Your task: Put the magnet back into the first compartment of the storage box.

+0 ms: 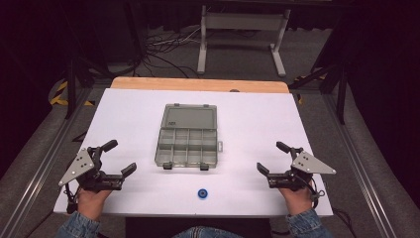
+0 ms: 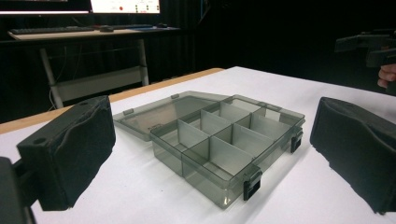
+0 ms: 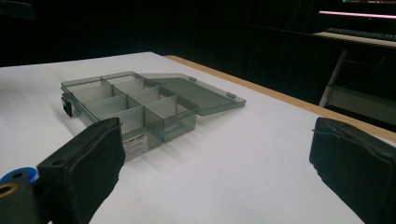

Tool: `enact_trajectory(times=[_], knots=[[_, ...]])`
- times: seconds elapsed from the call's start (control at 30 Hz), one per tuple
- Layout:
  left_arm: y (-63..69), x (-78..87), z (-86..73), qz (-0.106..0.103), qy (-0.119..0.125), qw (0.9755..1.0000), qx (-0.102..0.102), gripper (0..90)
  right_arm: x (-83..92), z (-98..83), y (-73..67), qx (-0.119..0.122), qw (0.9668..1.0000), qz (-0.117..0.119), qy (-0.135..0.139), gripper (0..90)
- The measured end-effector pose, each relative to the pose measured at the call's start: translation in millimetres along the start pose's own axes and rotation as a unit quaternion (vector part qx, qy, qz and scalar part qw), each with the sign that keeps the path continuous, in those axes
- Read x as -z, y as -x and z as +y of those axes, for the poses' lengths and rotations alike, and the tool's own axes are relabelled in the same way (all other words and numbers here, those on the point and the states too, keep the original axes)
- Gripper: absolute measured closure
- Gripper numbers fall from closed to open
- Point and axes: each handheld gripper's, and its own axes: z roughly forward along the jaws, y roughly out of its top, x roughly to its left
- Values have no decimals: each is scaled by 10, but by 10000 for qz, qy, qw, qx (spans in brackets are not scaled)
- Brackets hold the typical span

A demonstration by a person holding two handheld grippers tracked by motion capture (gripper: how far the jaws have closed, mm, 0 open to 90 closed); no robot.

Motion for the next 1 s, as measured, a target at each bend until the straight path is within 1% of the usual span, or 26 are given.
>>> enact_trajectory(times=[0.07,0.1,0.17,0.3,0.37,0.5,0.73,0.77,0.9,0.93,0.97,1.0], knots=[[5,-5,4,-25,-56,10000,-15,10,3,4,-2,-17,10000,16,13,39],[8,-8,5,-14,-69,10000,-15,10,4,6,1,5,10000,23,19,38],[5,-12,10,-56,-99,9999,8,10,6,9,2,19,10000,23,22,39],[5,-18,10,-66,-77,9999,33,10,5,7,5,-11,10000,25,-14,39],[4,-15,16,-68,-21,10000,41,10,3,7,0,0,10000,31,-17,39],[10,-5,27,-63,-17,10000,12,10,-2,10,-2,11,10000,52,-4,39],[15,0,50,-70,18,10000,49,10,3,11,3,7,10000,51,-8,39],[21,-5,63,-76,51,9999,71,10,3,11,3,7,10000,51,-8,39],[46,-41,141,-142,25,9999,-11,10,10,16,9,11,10000,39,2,39],[54,-64,157,-165,67,9998,-3,10,10,17,9,-4,10000,36,-3,39],[64,-92,184,-232,60,9997,10,10,9,17,11,-4,10000,42,-7,38],[64,-92,184,-232,60,9997,10,10,2,18,11,-17,10000,51,6,38]])
